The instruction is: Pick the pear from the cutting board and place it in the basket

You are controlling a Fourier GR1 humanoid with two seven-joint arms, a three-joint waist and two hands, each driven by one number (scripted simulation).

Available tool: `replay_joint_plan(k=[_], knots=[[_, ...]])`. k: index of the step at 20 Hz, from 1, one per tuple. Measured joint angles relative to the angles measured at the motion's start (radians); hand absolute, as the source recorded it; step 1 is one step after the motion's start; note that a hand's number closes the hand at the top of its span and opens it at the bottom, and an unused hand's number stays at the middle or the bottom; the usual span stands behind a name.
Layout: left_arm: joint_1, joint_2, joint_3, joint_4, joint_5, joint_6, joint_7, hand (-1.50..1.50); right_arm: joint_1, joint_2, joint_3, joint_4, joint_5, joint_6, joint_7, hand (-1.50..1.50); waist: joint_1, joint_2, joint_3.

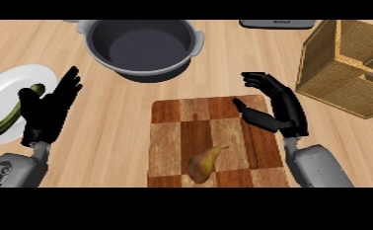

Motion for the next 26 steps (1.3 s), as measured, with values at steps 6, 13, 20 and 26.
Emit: replay_joint_plan(k=[6,13,20,26], knots=[[-0.028,-0.007,0.031,0.027,0.024,-0.038,-0.003,0.0,-0.211,0.181,0.155,0.063,0.237,-0.279,0.238,-1.5,-0.004,-0.003,0.0],[-0.038,-0.011,0.052,0.043,0.028,-0.053,-0.004,0.0,-0.498,0.129,0.156,0.127,0.29,-0.155,0.751,-1.5,-0.019,-0.01,-0.002],[-0.034,-0.008,0.062,0.055,0.029,-0.061,-0.002,0.0,-0.702,-0.073,0.163,0.226,0.276,0.164,1.095,-1.5,-0.027,-0.012,-0.002],[-0.033,-0.006,0.08,0.059,0.036,-0.077,-0.002,0.0,-0.774,-0.165,0.088,0.26,0.076,0.38,1.163,-1.5,-0.031,-0.01,0.0]])
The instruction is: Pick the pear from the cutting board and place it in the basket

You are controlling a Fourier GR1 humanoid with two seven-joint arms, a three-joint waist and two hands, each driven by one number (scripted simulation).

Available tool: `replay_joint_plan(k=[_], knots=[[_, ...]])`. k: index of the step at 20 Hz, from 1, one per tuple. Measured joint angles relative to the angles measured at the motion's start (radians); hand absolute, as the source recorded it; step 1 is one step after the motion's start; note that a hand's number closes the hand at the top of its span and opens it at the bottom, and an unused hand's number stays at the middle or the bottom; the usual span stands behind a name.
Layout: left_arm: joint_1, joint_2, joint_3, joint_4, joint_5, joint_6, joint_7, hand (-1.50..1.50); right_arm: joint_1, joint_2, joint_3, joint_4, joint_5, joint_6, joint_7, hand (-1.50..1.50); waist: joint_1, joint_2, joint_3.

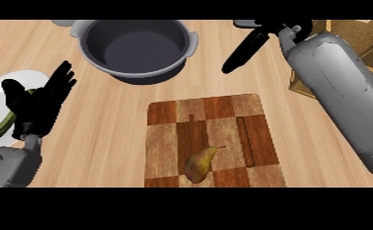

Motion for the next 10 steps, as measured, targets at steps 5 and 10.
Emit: replay_joint_plan(k=[5,10], knots=[[0.004,0.001,0.019,0.012,-0.003,-0.007,-0.006,0.0,0.028,-0.061,-0.04,-0.056,-0.168,0.07,0.026,-1.5,-0.013,-0.002,0.001],[-0.001,-0.014,0.026,0.022,-0.015,-0.01,-0.007,0.0,0.116,-0.123,-0.069,-0.221,-0.282,0.06,0.061,-1.5,-0.021,-0.004,0.001]])
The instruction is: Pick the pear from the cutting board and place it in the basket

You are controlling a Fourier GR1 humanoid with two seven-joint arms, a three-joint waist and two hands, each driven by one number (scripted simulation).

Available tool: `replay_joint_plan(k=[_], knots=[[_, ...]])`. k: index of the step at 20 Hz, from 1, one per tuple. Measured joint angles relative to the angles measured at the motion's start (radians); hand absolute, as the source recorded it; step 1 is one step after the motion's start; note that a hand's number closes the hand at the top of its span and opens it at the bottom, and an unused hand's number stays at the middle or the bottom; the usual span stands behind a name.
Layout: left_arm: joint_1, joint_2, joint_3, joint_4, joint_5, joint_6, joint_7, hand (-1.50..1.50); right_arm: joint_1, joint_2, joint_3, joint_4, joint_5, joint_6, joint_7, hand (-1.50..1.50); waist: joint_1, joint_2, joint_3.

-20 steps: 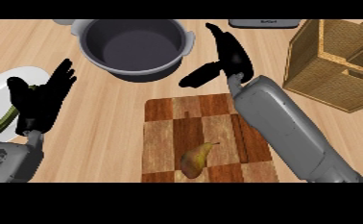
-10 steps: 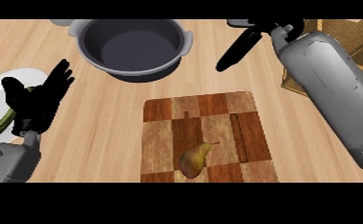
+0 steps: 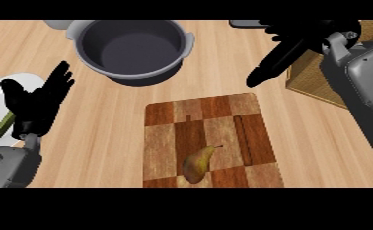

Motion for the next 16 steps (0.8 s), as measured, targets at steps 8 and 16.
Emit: replay_joint_plan(k=[8,16], knots=[[0.01,-0.014,0.017,-0.001,-0.019,-0.009,-0.005,0.0,0.268,-0.068,0.014,-0.34,0.035,-0.097,-0.015,-1.5,-0.005,0.001,0.0],[0.019,-0.025,0.025,-0.034,-0.039,-0.022,0.01,0.0,0.493,0.014,0.124,-0.496,0.265,-0.223,-0.069,-1.5,0.012,0.006,0.0]])
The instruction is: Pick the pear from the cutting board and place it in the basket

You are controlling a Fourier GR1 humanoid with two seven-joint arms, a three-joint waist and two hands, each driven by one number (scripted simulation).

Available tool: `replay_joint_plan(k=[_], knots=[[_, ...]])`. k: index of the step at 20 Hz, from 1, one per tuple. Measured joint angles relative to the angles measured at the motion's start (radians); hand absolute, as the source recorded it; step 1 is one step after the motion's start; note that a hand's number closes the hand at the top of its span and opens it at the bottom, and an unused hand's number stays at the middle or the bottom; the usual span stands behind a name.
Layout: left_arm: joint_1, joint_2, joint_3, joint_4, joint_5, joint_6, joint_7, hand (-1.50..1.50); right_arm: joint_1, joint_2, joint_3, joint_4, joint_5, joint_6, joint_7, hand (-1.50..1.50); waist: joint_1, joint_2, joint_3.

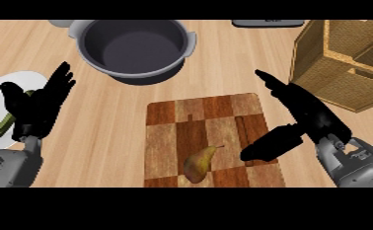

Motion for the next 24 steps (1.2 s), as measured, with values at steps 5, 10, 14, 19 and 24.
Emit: replay_joint_plan(k=[5,10,14,19,24], knots=[[-0.011,-0.014,0.008,-0.01,-0.013,-0.002,0.019,0.0,0.086,0.112,0.067,0.035,0.173,-0.097,-0.046,-1.5,0.008,0.003,0.0],[-0.01,-0.022,0.033,0.025,-0.028,-0.041,-0.008,0.0,0.122,0.232,0.089,0.139,0.279,-0.168,-0.093,-1.5,0.013,0.005,0.0],[-0.019,-0.042,0.037,0.005,-0.051,-0.032,0.021,0.0,0.114,0.31,0.103,0.247,0.315,-0.169,-0.095,-1.5,0.016,0.005,0.001],[-0.014,-0.06,0.06,-0.018,-0.075,-0.042,0.041,0.0,0.141,0.357,0.101,0.321,0.325,-0.135,-0.123,-1.5,0.015,0.005,0.001],[-0.014,-0.09,0.089,-0.009,-0.109,-0.066,0.042,0.0,0.201,0.369,0.086,0.328,0.35,-0.089,-0.165,-1.5,0.013,0.005,0.001]])
